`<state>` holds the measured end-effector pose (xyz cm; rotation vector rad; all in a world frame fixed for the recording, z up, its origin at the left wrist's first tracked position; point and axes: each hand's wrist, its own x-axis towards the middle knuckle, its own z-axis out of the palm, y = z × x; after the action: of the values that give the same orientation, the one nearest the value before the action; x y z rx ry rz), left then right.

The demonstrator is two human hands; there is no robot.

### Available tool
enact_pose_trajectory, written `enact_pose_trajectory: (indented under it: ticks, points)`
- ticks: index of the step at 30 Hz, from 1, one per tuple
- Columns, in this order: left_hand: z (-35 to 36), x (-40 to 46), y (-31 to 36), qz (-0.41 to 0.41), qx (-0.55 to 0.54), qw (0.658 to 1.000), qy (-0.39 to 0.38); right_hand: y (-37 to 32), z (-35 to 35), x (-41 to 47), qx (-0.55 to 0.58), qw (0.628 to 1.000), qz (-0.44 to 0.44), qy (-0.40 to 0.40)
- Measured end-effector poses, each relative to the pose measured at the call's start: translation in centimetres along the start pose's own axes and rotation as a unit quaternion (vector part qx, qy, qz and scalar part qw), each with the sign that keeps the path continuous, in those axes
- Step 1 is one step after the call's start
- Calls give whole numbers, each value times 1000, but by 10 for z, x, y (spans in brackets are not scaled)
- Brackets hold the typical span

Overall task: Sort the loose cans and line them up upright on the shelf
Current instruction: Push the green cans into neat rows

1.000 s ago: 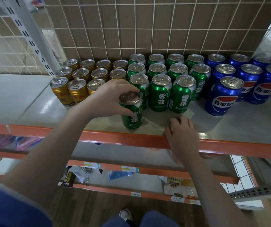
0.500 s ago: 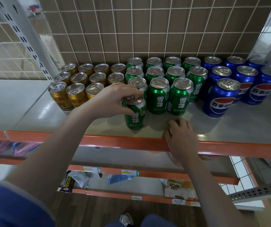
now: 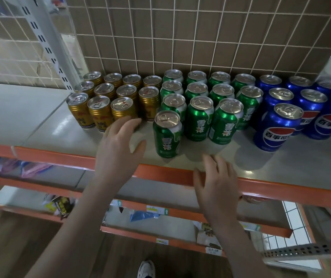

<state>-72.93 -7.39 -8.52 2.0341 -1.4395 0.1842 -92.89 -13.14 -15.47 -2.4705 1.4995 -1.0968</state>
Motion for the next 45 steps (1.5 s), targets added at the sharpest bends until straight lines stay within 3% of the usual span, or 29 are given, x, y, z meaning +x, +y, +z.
enact_pose_trajectory:
  ticks: [2, 5, 10, 15, 18, 21, 26, 33, 45]
  points:
    - [-1, -14, -19, -39, 48, 998, 11, -10, -3, -8, 3, 1000, -9, 5]
    - [-13, -31, -56, -77, 99, 991, -34, -34, 0, -19, 9, 999, -23, -25]
    - [-55, -59, -120, -169, 125, 975, -70, -102, 22, -27, -45, 995, -44, -83]
    - [-119, -97, -212, -224, 108, 967, -58, -215, 68, -41, -64, 987, -66, -130]
    - [-159, -113, -282, -232, 154, 957, -84, -289, 108, -48, -46, 986, -76, -140]
    - [-208, -125, -346, -275, 108, 954, -49, -375, 143, -57, -30, 982, -94, -162]
    - [-267, -118, -435, -269, 89, 959, -24, -490, 183, -44, -13, 978, -126, -165]
    - [-295, -71, -552, -255, 79, 964, 5, -587, 263, -6, -1, 973, -153, -170]
    - [-340, 35, -745, -206, 85, 974, 35, -737, 390, 65, 4, 978, -75, -194]
